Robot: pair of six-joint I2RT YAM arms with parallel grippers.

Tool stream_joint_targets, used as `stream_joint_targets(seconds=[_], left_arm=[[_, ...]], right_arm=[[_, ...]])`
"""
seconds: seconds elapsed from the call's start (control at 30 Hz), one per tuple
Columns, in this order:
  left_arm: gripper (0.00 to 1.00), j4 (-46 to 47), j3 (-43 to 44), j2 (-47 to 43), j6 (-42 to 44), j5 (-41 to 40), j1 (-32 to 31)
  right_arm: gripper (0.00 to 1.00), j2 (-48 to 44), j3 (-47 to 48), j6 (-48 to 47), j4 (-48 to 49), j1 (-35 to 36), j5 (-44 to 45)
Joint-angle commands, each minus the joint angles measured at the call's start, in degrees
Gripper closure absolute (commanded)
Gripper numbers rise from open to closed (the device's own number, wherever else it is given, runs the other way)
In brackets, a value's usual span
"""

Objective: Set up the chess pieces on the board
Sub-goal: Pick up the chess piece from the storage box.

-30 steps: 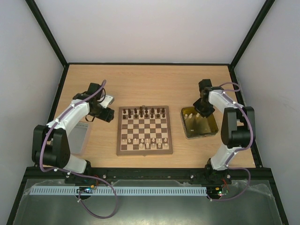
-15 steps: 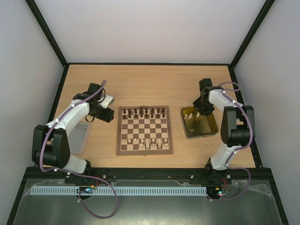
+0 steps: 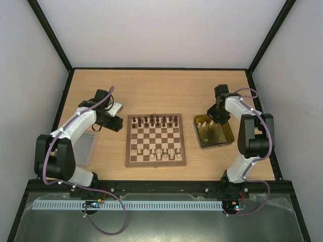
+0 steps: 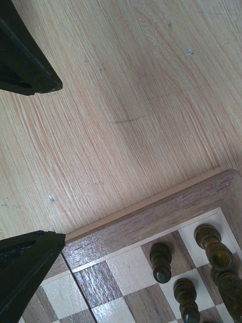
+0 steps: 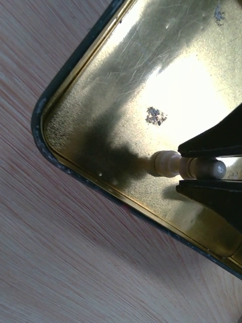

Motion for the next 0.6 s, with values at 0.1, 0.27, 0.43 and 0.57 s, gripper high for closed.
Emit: stream_joint_targets(seconds=[0.1, 0.27, 0.43, 0.57], left_arm=[[0.25, -0.6, -0.5, 0.0, -0.5, -0.7, 0.2], [0.26, -1.1, -0.2, 0.0, -0.4, -2.3, 0.7], [0.26, -1.8, 0.2, 0.0, -0.1, -4.1, 1.2], [0.26, -2.4, 0.7, 0.0, 0.5, -5.4, 1.6]], right_arm=[[0.98, -3.3, 0.4, -1.1, -2.1, -0.3, 0.9], [0.98, -7.0, 3.1, -3.2, -5.3, -0.2, 3.2], [0.98, -10.8, 2.8, -3.7, -6.5, 0.3, 3.3], [0.98, -15.3, 2.5, -3.5, -7.3, 4.2, 4.0]])
